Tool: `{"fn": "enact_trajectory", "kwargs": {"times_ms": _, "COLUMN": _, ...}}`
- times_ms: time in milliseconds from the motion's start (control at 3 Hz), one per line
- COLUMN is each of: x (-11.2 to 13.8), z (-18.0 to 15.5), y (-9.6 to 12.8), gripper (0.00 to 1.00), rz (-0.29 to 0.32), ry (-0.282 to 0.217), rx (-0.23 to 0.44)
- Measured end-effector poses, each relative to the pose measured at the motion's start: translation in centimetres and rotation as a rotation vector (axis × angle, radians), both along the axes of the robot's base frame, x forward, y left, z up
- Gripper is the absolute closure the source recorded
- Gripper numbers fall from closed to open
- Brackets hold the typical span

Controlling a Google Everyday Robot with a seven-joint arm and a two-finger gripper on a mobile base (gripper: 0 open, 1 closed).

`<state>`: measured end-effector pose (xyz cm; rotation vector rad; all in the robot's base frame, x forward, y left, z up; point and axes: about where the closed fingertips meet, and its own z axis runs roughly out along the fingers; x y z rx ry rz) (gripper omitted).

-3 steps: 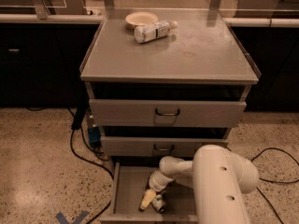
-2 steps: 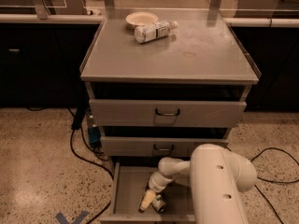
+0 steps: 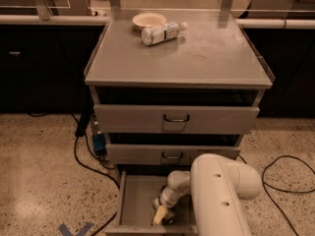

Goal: Pick 7up can from bottom drawer and place on counter

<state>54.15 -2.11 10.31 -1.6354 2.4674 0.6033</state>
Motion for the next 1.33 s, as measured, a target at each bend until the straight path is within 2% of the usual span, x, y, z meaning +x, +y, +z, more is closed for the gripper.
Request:
{"fn": "enact_trajectory", "kwargs": {"times_ms": 333, "x": 0.0, "z": 0.0, "y": 0.0, "gripper": 0.33, "rz": 0.0, "ry": 0.0, "rx": 0.0}}
{"fn": "enact_trajectory", "kwargs": {"times_ms": 667, "x": -0.01, "z": 0.0, "y": 0.0, "gripper": 0.58, "rz": 0.0, "ry": 0.0, "rx": 0.0}}
{"fn": "enact_trajectory", "kwargs": {"times_ms": 1000, "x": -0.01, "z": -0.01, "y": 0.0, "gripper": 0.81, "rz": 0.0, "ry": 0.0, "rx": 0.0}}
{"fn": "enact_trajectory", "kwargs": {"times_ms": 1333, "x": -0.01, "z": -0.01, "y": 0.0, "gripper": 1.0, "rz": 0.0, "ry": 0.0, "rx": 0.0}}
